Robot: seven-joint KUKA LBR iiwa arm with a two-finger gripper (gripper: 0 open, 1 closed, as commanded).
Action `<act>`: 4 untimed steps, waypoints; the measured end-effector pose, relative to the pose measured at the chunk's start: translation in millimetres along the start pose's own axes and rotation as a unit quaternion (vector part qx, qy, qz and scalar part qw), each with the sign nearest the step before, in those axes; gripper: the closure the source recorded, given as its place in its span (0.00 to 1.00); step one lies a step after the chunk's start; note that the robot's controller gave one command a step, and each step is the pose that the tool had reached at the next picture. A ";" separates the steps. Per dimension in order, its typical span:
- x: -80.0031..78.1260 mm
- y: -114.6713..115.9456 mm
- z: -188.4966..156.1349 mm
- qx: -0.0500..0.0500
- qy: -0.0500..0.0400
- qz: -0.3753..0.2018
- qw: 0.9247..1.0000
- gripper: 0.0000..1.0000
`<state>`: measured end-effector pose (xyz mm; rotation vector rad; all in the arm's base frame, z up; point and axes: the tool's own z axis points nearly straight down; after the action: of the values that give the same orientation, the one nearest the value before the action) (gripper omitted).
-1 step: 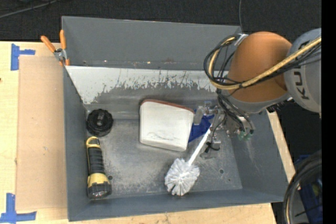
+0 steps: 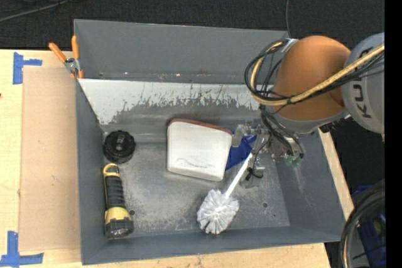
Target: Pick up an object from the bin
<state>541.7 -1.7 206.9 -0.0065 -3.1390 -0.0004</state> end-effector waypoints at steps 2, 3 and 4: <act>-58.7 -45.3 115.7 0.002 -0.005 -0.257 0.967 0.00; 1.5 -15.4 134.5 -0.001 0.000 -0.291 0.957 0.00; -62.4 -46.6 130.4 0.002 -0.006 -0.273 0.962 0.00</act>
Offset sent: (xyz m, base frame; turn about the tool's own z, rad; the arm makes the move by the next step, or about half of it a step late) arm 0.0781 -0.0618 -0.1369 -0.5505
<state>603.6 -48.5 76.4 0.8544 -3.0333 0.0036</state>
